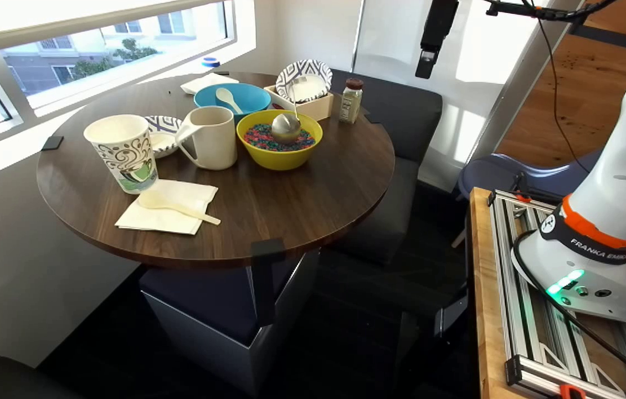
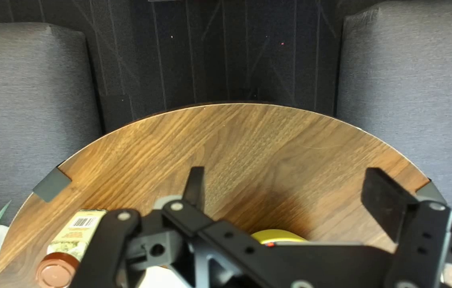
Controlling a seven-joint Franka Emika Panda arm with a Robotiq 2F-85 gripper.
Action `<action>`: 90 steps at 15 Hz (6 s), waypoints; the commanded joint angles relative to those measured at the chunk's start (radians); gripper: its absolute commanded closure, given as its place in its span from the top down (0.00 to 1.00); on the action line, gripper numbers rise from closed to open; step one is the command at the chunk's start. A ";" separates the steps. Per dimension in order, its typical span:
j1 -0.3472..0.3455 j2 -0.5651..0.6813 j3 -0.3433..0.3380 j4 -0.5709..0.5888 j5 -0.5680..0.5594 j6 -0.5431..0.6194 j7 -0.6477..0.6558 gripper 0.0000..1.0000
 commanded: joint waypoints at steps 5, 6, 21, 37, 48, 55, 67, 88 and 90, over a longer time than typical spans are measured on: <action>-0.006 0.239 -0.002 0.175 0.017 0.000 0.031 1.00; -0.009 0.285 -0.001 0.208 0.013 0.014 0.038 1.00; -0.026 0.766 -0.054 0.570 -0.163 0.151 0.354 1.00; 0.012 0.820 -0.054 0.602 -0.134 0.209 0.677 1.00; 0.037 0.925 -0.061 0.706 -0.146 0.050 0.808 0.83; 0.053 0.983 -0.062 0.766 -0.148 -0.014 0.843 0.38; 0.082 1.046 -0.063 0.839 -0.155 -0.073 0.865 0.26; 0.117 0.974 -0.057 0.816 -0.198 -0.059 0.881 0.06; 0.120 0.965 -0.058 0.810 -0.213 -0.051 0.888 0.07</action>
